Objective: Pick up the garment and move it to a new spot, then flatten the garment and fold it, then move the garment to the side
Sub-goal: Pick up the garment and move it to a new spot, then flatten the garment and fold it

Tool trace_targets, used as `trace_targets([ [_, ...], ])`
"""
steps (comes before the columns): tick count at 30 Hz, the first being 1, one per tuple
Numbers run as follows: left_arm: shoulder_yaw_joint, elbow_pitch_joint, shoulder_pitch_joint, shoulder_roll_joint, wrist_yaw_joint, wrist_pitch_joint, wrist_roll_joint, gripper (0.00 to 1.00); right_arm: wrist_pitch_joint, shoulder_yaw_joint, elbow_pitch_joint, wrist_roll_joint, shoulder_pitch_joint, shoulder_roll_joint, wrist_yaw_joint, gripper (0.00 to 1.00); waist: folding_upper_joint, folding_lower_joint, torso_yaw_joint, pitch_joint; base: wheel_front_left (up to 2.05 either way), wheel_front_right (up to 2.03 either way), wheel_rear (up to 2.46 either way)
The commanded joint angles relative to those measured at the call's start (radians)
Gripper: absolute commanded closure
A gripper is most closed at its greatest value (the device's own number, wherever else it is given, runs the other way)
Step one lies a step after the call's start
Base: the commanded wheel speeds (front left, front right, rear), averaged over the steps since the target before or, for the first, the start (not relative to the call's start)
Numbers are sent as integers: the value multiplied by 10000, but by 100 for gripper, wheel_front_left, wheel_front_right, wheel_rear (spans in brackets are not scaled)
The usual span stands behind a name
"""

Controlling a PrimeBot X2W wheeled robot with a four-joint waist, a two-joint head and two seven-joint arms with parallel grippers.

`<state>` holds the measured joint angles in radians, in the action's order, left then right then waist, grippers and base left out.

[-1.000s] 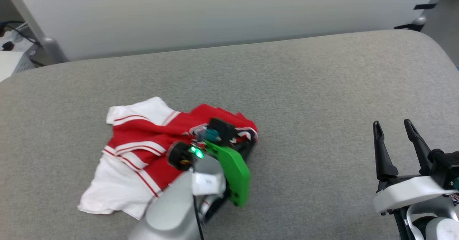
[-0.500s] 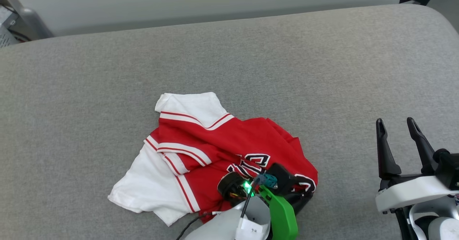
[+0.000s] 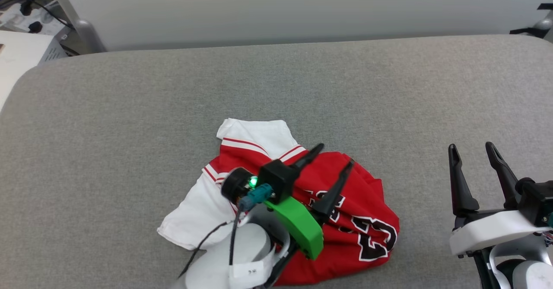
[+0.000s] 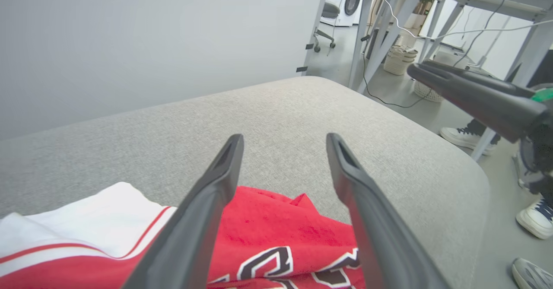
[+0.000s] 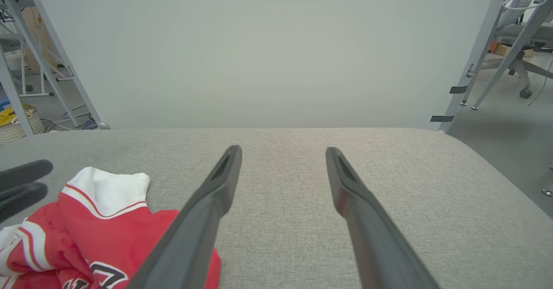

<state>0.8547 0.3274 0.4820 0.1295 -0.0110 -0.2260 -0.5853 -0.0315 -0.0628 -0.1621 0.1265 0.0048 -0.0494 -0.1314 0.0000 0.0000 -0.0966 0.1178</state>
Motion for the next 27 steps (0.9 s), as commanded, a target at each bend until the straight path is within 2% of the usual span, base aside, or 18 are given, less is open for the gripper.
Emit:
trace_targets([
  [1, -257, -162, -130, 192, 262, -146, 158, 0, 47, -1, -28, -85, 109, -9, 7, 0, 0, 0, 358, -363, 0, 0, 0],
  [7, -1373, -637, -590, 748, 1060, -326, 236, 0, 217, -13, -118, -115, 282, -9, 7, 0, 0, 0, 742, -624, 0, 0, 0],
  [17, -3958, -1497, -1913, 1599, 1840, -355, 426, 0, 389, -190, 15, 129, 393, -9, 7, 0, 0, 0, 1257, -798, 0, 0, 0],
  [21, -4754, -1793, -2504, 1785, 1931, -356, 541, 0, 480, -348, 249, 132, 445, -9, 7, 0, 0, 0, 1479, -871, 0, 0, 0],
  [27, -5030, -1984, -3086, 1988, 1791, -357, 651, 0, 664, -532, 836, 449, 350, -9, 7, 0, 0, 0, 1820, -851, 0, 0, 0],
])
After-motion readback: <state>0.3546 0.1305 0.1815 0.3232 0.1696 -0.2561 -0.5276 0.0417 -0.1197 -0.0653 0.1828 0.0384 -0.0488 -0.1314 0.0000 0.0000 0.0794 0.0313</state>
